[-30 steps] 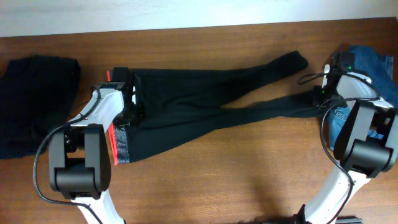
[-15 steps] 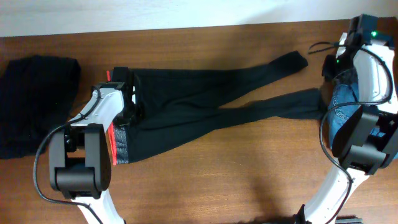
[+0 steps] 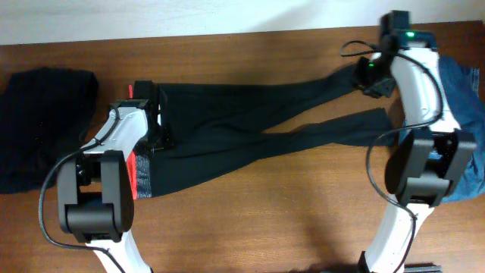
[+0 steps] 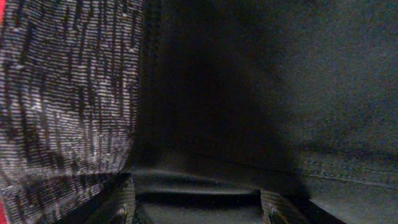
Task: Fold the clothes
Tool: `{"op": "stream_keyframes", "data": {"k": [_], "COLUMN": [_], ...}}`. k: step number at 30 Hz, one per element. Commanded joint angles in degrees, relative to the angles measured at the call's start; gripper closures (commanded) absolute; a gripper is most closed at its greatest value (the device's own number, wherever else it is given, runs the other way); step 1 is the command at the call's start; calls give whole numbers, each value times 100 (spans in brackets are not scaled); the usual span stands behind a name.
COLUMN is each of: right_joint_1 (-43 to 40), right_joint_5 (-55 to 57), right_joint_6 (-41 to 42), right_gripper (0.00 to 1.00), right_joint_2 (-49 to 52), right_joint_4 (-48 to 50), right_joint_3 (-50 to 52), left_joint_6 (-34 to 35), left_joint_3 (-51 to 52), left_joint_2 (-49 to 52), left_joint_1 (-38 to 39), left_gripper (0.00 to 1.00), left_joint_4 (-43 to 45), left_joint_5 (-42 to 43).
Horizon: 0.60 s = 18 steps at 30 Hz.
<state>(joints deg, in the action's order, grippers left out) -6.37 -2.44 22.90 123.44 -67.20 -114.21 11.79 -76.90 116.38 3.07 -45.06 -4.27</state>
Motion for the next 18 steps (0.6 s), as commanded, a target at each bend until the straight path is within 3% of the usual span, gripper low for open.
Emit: {"op": "stream_keyframes", "data": {"k": [1,11,18], "right_joint_1": [249,343,297], "right_joint_5": [640,756,601], "right_joint_6": [763,1641,1685], "right_gripper": [70,70,70], "right_joint_2": [74,802,1119], "right_joint_4": [35,-319,-420], "right_joint_3": [-33,-33,-33], "left_joint_6": [13,13,13], "left_joint_3": [304,304,304], "left_joint_2": [667,667,667], "left_joint_1": [52,52,52], "left_gripper": [33,29,29], "left_joint_4": [61,0,-9], "left_joint_5": [214,214,214]}}
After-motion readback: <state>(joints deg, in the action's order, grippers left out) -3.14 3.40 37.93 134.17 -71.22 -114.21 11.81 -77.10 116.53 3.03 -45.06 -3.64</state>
